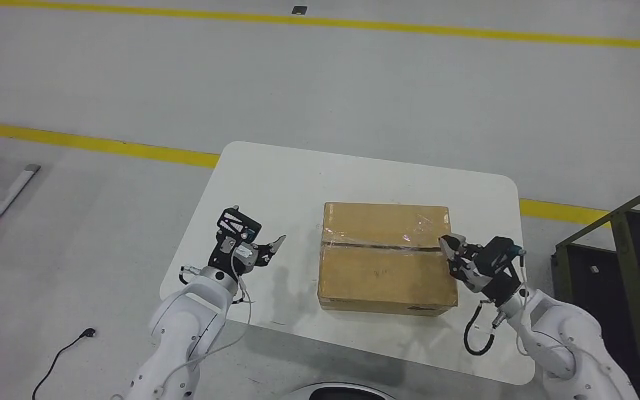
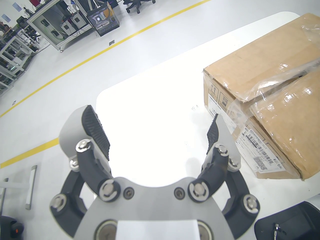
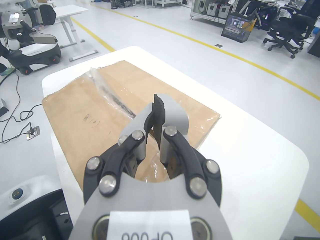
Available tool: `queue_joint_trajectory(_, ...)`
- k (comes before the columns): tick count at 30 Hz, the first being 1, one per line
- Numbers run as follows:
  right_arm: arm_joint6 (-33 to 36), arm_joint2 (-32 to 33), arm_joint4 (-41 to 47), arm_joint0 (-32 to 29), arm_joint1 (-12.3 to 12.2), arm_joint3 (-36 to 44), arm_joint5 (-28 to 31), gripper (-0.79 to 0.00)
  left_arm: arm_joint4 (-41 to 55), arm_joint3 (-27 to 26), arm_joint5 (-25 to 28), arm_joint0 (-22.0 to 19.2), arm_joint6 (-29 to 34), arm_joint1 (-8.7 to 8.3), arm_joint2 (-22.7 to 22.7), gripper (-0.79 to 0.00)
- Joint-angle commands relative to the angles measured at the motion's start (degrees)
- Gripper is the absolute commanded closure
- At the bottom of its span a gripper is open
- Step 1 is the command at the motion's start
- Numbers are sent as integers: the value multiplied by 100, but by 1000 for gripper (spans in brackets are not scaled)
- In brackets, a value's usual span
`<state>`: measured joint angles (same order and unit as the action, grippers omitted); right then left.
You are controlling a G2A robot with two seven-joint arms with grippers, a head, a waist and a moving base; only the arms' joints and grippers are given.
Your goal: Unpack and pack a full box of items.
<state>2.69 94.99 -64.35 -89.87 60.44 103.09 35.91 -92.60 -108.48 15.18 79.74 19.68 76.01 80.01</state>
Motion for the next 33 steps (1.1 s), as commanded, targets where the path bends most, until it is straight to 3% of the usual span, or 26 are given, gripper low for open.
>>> queue_joint_trajectory(1, -3, 0, 0, 0, 0, -1, -1, 0, 0, 0, 0, 0, 0, 0, 0, -785)
queue_joint_trajectory(6, -13, 12, -30, 12, -2, 32, -15, 0, 0, 0, 0, 0, 0, 0, 0, -785)
queue_joint_trajectory(10, 117, 72, 257, 156, -38, 44, 507, 0, 0, 0, 0, 0, 0, 0, 0, -785)
queue_joint_trajectory(11, 207, 68, 366, 217, -51, 15, 707, -185, 0, 0, 0, 0, 0, 0, 0, -785)
queue_joint_trajectory(12, 327, 72, 437, 311, -68, -17, 914, -314, 0, 0, 0, 0, 0, 0, 0, -785)
queue_joint_trajectory(14, 626, 31, 610, 515, -101, -136, 1278, -717, 0, 0, 0, 0, 0, 0, 0, -785)
queue_joint_trajectory(15, 730, -4, 705, 622, -113, -197, 1420, -785, 0, 0, 0, 0, 0, 0, 0, -785)
queue_joint_trajectory(22, 1526, -606, 698, 1346, -152, -648, 1900, -760, 0, 0, 0, 0, 0, 0, 0, -785)
queue_joint_trajectory(30, 1715, -1104, 381, 1774, -148, -903, 1930, -763, 0, 0, 0, 0, 0, 0, 0, -785)
queue_joint_trajectory(33, 1735, -1153, 201, 1859, -158, -993, 1858, -668, 0, 0, 0, 0, 0, 0, 0, -785)
